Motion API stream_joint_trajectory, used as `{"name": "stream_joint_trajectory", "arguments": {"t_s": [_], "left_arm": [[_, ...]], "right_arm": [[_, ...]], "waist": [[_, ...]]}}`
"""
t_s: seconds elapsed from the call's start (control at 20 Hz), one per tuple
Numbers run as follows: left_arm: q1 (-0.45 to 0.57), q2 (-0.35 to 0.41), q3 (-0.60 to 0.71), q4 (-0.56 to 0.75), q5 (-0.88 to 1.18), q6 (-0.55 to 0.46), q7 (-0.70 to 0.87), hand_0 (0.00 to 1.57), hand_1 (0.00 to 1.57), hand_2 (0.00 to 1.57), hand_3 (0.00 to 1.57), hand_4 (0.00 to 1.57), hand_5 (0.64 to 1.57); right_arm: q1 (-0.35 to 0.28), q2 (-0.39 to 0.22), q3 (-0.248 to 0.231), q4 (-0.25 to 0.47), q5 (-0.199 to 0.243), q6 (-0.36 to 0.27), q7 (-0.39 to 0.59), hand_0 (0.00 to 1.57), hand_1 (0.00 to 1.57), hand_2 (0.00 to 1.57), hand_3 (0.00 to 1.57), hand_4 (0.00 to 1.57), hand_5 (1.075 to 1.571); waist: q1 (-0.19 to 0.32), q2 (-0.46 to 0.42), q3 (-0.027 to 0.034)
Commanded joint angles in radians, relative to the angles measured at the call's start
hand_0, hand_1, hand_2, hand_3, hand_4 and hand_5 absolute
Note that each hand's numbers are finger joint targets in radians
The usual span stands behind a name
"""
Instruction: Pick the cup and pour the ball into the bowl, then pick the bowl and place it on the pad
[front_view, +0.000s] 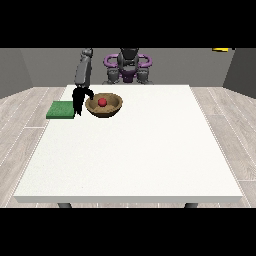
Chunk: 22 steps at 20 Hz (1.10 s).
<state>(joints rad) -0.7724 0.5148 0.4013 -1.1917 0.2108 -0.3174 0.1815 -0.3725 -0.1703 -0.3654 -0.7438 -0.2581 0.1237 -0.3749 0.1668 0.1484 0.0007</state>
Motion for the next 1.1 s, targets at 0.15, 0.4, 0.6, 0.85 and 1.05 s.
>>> {"name": "stream_joint_trajectory", "arguments": {"t_s": [0.15, 0.4, 0.6, 0.85, 1.05], "left_arm": [[0.011, 0.078, 0.053, -0.037, 0.056, -0.01, 0.011, 0.0, 0.0, 0.0, 0.0, 1.02, 1.536], [0.008, 0.102, 0.054, -0.064, 0.103, -0.046, 0.054, 0.0, 0.0, 0.0, 0.0, 1.02, 1.536], [0.031, 0.075, 0.036, -0.077, 0.091, -0.024, 0.038, 0.0, 0.0, 0.0, 0.0, 1.02, 1.537], [0.067, 0.097, 0.054, -0.087, 0.129, -0.065, 0.034, 0.0, 0.0, 0.0, 0.0, 1.02, 1.543], [0.008, 0.134, 0.076, -0.096, 0.17, -0.091, 0.05, 0.0, 0.0, 0.0, 0.0, 1.02, 1.536]], "right_arm": [[-0.077, -0.057, -0.012, 0.141, -0.001, 0.062, -0.1, 0.0, 0.0, 0.0, 0.0, 0.48, 1.548], [-0.087, -0.009, 0.003, 0.166, 0.015, -0.002, -0.142, 0.0, 0.0, 0.0, 0.0, 0.45, 1.547], [-0.146, 0.057, 0.017, 0.162, 0.022, -0.1, -0.125, 0.0, 0.0, 0.0, 0.0, 0.45, 1.55], [-0.155, 0.051, -0.009, 0.189, -0.001, -0.128, -0.127, 0.0, 0.0, 0.0, 0.0, 0.5, 1.556], [-0.03, -0.014, 0.003, 0.242, 0.068, -0.21, -0.092, 1.57, 1.57, 1.57, 0.79, 0.84, 1.487]], "waist": [[-0.018, 0.075, 0.0003], [0.0, 0.077, 0.0002], [0.009, 0.058, -0.0002], [0.033, 0.066, 0.0], [0.052, 0.147, -0.0002]]}}
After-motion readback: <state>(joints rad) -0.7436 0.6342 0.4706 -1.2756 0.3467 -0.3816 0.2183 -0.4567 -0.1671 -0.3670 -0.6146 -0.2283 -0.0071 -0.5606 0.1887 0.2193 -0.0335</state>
